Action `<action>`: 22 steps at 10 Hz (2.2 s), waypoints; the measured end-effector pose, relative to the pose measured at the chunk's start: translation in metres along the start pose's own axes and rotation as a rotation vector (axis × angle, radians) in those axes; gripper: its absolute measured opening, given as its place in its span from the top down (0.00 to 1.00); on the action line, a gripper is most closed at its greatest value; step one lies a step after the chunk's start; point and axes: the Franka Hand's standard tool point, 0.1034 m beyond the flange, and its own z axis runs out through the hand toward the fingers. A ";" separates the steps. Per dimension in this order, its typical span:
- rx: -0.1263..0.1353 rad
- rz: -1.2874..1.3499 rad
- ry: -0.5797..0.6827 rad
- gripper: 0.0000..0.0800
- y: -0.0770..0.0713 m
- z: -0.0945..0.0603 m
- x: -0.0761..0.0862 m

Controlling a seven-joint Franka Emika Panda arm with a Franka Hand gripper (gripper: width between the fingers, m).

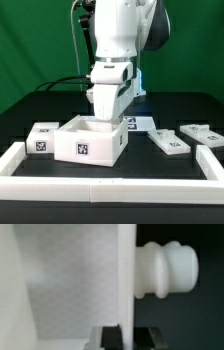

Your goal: Assemble cabinet

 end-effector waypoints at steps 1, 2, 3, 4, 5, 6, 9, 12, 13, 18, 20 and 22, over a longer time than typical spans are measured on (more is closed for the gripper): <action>0.003 -0.017 -0.001 0.96 0.000 0.000 0.000; 0.016 -0.074 -0.006 0.96 0.005 0.000 -0.001; 0.033 -0.100 -0.011 0.96 0.013 0.000 0.001; 0.037 -0.126 -0.011 0.96 0.025 0.000 0.007; 0.035 -0.146 -0.007 0.96 0.034 0.001 0.013; 0.042 -0.170 -0.007 0.96 0.042 0.001 0.020; 0.043 -0.198 -0.011 0.96 0.049 0.001 0.027; 0.039 -0.213 -0.006 0.96 0.056 0.002 0.037; 0.033 -0.219 0.001 0.96 0.060 0.002 0.051; 0.042 -0.267 0.015 0.96 0.080 0.003 0.114; 0.071 -0.257 0.009 0.96 0.077 0.003 0.131; 0.094 -0.247 0.003 0.96 0.074 0.003 0.144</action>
Offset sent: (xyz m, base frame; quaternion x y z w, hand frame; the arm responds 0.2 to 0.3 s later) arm 0.0392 0.0126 -0.0047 0.0463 -0.0041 -0.1305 0.9904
